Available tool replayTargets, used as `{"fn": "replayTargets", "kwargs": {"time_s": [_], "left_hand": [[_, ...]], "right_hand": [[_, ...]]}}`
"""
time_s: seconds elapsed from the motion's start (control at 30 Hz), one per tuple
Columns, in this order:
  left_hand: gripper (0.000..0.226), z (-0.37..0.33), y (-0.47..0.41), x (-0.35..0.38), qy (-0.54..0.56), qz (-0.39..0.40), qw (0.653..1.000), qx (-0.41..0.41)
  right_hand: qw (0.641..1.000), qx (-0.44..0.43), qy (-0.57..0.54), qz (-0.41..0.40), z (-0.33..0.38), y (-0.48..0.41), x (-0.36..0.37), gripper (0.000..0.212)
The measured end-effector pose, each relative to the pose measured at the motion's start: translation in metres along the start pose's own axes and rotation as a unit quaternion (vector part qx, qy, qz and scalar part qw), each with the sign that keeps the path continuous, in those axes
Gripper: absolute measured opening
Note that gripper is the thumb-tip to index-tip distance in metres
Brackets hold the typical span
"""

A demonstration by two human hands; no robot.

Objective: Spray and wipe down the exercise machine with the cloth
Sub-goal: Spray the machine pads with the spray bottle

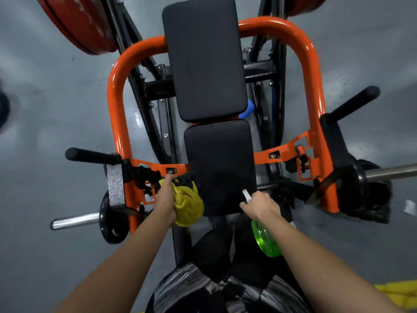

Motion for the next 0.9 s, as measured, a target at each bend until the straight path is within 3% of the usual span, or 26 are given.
{"fn": "replayTargets", "kwargs": {"time_s": [0.1, 0.17, 0.27, 0.43, 0.53, 0.63, 0.77, 0.9], "left_hand": [[0.043, -0.008, 0.006, 0.035, -0.007, 0.062, 0.998, -0.007], [0.049, -0.007, 0.01, 0.058, -0.007, 0.093, 0.996, -0.014], [0.045, -0.007, 0.023, 0.099, 0.002, 0.116, 0.993, -0.027], [0.039, -0.007, 0.05, 0.178, -0.019, 0.179, 0.983, -0.028], [0.051, -0.006, 0.066, 0.23, -0.019, 0.222, 0.975, -0.021], [0.032, -0.001, 0.073, 0.269, -0.047, 0.24, 0.97, 0.002], [0.032, 0.009, 0.068, 0.302, -0.074, 0.233, 0.969, 0.023], [0.043, 0.028, 0.046, 0.321, -0.108, 0.197, 0.974, 0.034]], "right_hand": [[0.986, 0.019, -0.123, -0.108, -0.026, 0.005, -0.027, 0.027], [0.944, 0.034, -0.253, -0.208, -0.045, 0.012, -0.049, 0.019], [0.875, 0.029, -0.394, -0.28, -0.073, 0.015, -0.083, 0.019], [0.808, -0.012, -0.466, -0.36, -0.102, 0.021, -0.153, 0.02], [0.747, -0.021, -0.527, -0.404, -0.117, 0.017, -0.197, 0.027], [0.707, -0.03, -0.565, -0.424, -0.133, 0.004, -0.231, 0.038], [0.702, -0.059, -0.574, -0.418, -0.137, -0.024, -0.242, 0.042], [0.74, -0.111, -0.53, -0.399, -0.129, -0.064, -0.226, 0.049]]}}
Point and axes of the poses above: each hand's wrist, its own y-axis away from the middle knuckle, its own x-axis out of the palm, z = x × y, the point moved 4 cm from there along -y, towards the middle knuckle, and after that the axes turned 6 degrees about x, right-handed, at the moved point
